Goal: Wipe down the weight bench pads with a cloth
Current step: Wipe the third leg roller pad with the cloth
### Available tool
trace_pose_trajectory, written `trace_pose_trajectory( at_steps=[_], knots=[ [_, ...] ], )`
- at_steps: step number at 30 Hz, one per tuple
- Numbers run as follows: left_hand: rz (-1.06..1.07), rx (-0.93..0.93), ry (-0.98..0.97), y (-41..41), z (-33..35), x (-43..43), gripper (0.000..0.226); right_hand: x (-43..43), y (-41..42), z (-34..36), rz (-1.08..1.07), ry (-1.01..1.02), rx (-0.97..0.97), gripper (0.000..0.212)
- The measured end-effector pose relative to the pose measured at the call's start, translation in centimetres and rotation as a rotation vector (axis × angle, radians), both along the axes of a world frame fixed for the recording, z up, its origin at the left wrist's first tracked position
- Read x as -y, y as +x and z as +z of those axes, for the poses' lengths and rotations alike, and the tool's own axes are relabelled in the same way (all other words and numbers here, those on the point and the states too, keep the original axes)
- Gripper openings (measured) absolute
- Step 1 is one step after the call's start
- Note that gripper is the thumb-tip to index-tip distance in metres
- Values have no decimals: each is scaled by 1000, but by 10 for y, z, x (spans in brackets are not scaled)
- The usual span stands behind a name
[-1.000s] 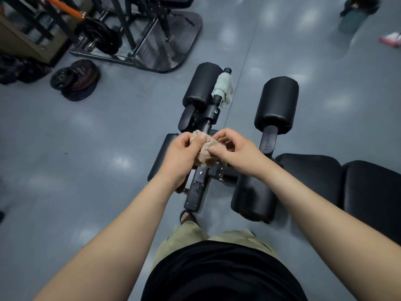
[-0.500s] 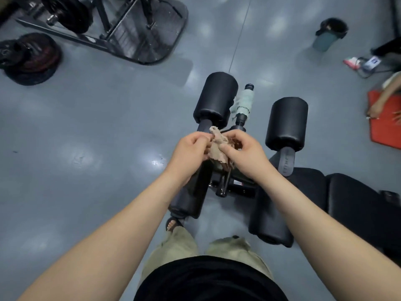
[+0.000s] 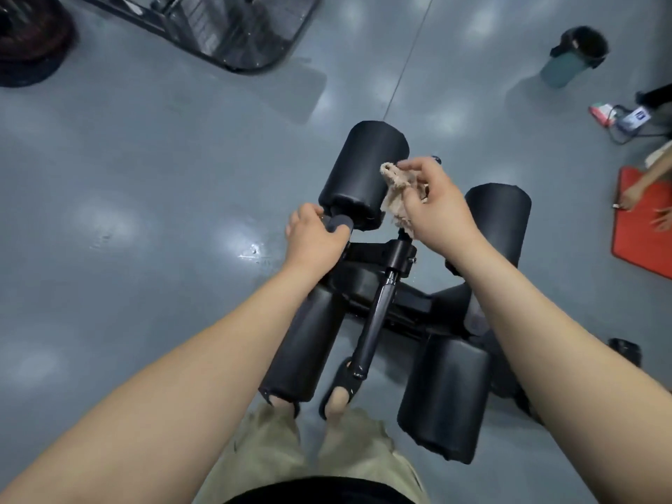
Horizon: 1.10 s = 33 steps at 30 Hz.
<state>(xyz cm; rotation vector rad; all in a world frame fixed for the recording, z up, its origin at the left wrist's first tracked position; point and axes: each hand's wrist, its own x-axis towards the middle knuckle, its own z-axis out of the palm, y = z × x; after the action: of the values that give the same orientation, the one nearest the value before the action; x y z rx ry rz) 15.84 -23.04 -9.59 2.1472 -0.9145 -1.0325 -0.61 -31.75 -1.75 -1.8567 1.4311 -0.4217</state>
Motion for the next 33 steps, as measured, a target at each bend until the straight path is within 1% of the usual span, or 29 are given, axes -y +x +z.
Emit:
trace_pose_trajectory(
  at_steps=[2,3,5,8,10,12,17,22,26,33],
  knots=[
    [31,14,27,-11,-8,17,61,24,5,-5,44,-44,-13,45],
    [37,28,28,-16,-13,28,67,39,8,-9,58,-61,-10,47],
    [30,68,16,-21,-24,42,77,65,16,-17,75,-92,-25,45],
    [-7,144,23,-29,-42,49,89,105,26,-30,88,-165,-108,42],
    [-30,256,13,-37,-51,46,95,129,29,-42,89,-210,-166,43],
    [-3,346,0,-42,-56,45,97,152,32,-54,96,-250,-223,43],
    [70,366,62,-44,-63,50,108,186,43,-74,153,-256,-321,38],
    [65,398,92,-45,-65,54,107,199,53,-92,266,-218,-432,32],
    [60,419,92,-46,-66,56,107,213,51,-92,330,-204,-448,32],
    [69,397,95,-44,-66,57,106,205,57,-93,364,-272,-479,32]
  ],
)
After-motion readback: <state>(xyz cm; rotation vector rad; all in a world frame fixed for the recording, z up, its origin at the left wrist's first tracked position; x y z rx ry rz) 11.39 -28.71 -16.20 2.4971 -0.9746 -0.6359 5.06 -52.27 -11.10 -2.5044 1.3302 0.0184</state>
